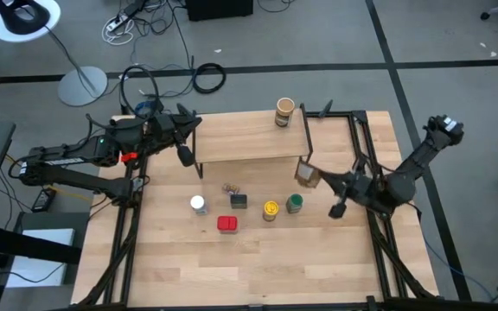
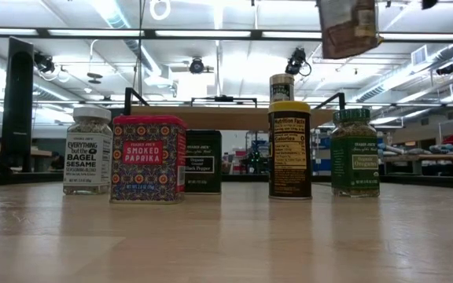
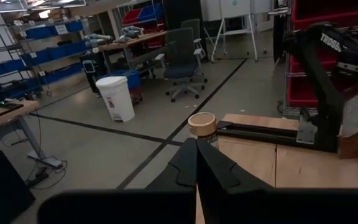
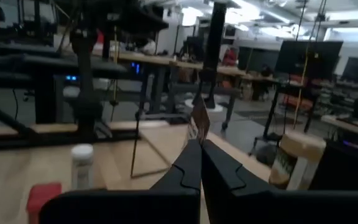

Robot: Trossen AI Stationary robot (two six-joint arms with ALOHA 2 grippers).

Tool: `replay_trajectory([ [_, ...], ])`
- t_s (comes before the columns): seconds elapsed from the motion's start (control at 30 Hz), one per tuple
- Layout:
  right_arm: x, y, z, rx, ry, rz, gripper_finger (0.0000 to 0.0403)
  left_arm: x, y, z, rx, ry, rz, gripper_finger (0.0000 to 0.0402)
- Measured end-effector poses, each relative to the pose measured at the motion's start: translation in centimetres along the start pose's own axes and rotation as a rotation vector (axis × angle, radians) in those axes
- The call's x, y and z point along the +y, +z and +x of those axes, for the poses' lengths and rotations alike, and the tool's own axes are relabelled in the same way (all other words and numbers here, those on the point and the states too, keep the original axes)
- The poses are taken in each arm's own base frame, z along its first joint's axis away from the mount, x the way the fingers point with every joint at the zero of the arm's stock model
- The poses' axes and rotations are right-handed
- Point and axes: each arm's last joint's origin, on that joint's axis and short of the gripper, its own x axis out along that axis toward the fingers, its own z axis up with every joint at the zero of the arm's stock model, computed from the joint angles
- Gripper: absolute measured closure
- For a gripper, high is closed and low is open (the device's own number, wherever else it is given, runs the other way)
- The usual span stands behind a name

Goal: Shelf spices
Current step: Remove the orange seasoning pack from the shelf

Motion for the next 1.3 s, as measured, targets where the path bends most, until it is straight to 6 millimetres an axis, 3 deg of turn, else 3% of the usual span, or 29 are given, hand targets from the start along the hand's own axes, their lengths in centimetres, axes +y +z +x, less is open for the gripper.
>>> replay_trajectory([
  [0.2,1.4,-1.8,-1.3,0.09,-0.158,0.004,0.0403,0.0,0.0,0.0,0.001,-0.004,-0.001,0.0396],
  [0.5,2.9,-7.1,-1.3,0.08,-0.178,0.142,0.0403,0.0,-0.1,0.0,0.007,-0.007,-0.012,0.0396],
  [0.63,3.5,-9.0,-1.1,0.084,-0.19,0.117,0.0403,0.0,-0.1,0.0,0.011,-0.008,-0.012,0.0396],
  [0.87,3.1,-12.0,-0.7,0.096,-0.198,0.173,0.0403,0.0,-0.1,0.0,0.011,-0.008,-0.012,0.0396],
  [1.3,2.8,-15.9,0.2,0.135,-0.236,0.214,0.0403,0.0,-0.1,0.0,0.012,-0.011,-0.012,0.0396],
])
